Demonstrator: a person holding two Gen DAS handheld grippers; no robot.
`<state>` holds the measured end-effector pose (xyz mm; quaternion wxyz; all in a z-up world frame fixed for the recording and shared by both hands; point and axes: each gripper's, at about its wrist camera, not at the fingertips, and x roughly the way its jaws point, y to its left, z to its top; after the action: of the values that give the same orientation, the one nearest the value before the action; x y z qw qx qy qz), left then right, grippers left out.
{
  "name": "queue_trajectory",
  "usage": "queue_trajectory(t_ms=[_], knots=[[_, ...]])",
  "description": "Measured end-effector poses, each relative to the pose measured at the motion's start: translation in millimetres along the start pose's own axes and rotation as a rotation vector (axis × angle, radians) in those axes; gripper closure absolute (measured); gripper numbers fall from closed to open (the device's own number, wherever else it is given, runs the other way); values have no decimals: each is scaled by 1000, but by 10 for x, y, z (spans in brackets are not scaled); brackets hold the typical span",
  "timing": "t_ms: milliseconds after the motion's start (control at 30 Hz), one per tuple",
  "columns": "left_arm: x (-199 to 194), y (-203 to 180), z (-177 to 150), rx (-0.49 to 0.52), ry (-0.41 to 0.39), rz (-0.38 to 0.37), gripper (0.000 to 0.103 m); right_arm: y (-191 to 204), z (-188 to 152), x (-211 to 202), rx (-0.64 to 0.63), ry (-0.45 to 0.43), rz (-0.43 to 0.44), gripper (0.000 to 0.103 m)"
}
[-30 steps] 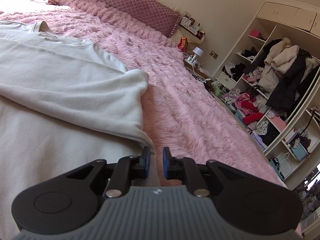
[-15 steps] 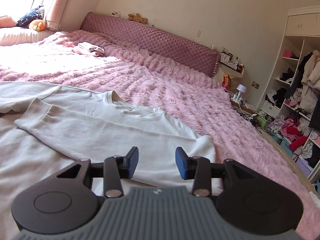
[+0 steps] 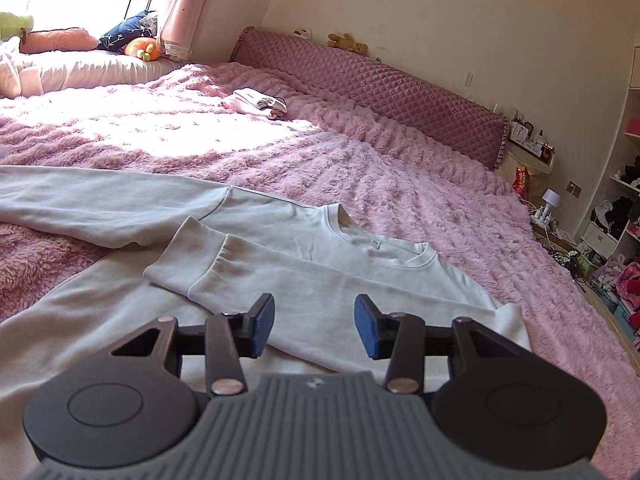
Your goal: Fold small clothes
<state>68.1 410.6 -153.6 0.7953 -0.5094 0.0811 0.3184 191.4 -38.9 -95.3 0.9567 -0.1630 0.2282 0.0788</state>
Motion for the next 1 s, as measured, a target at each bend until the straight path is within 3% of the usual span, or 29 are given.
queue_trajectory(t_ms=[67, 100, 133, 167, 367, 567, 767, 1000], knots=[[86, 23, 29, -16, -6, -23, 41, 21, -8, 6, -10, 2, 9, 62], [116, 25, 42, -15, 1, -46, 52, 43, -4, 3, -13, 2, 11, 62], [139, 17, 60, -5, 21, -74, 86, 64, 1, 4, -14, 3, 13, 61], [150, -8, 70, 11, 35, -88, 94, 65, 1, 5, -14, 3, 18, 60], [-36, -346, 74, 77, 2, -180, 95, 43, -14, -39, 0, 1, 31, 58], [-276, -1109, -122, 164, 44, -416, 95, -198, -85, -147, 30, -3, 14, 57], [-451, -2033, -824, 248, 170, -660, 95, -587, -245, -257, 81, 8, -40, 56], [-545, -2713, -2021, 301, 386, -845, 95, -1114, -527, -316, 158, 51, -113, 56]])
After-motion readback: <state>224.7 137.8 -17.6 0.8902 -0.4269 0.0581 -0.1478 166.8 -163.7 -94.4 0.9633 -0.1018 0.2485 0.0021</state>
